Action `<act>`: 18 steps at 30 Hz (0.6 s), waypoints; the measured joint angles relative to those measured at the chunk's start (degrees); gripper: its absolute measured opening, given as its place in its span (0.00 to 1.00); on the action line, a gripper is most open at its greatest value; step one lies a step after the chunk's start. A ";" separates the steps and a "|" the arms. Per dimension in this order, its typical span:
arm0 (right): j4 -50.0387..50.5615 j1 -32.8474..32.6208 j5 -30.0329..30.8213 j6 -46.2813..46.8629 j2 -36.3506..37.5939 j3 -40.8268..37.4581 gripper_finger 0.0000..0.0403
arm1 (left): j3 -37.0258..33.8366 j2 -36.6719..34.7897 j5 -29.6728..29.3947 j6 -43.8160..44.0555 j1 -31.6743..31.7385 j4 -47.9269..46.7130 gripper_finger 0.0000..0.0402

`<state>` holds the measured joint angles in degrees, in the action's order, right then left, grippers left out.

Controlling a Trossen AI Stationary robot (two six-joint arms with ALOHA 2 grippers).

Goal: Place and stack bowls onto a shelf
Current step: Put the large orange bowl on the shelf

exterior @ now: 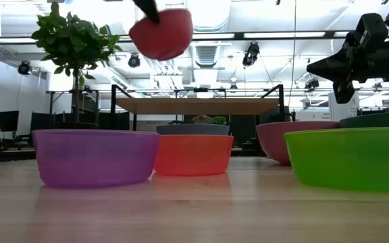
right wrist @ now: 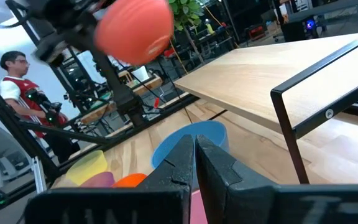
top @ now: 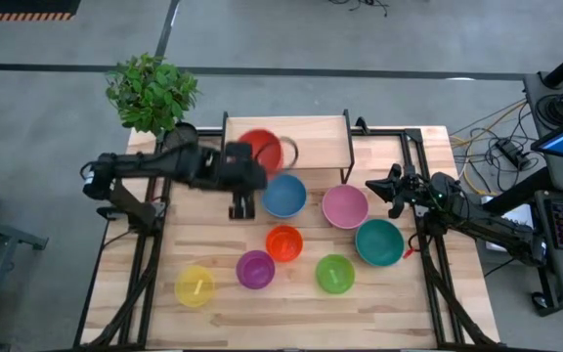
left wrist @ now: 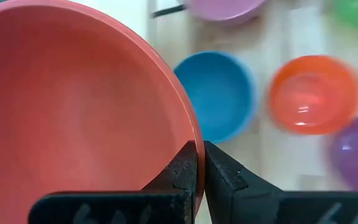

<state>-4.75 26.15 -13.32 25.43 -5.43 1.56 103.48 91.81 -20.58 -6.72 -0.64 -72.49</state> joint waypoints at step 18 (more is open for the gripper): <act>0.19 0.00 -0.08 -1.93 0.02 0.00 0.02 | -0.09 4.01 7.72 -8.20 19.63 5.27 0.00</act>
<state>-4.57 26.15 -13.40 23.50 -5.41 1.56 103.39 95.82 -12.86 -14.92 18.99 -67.22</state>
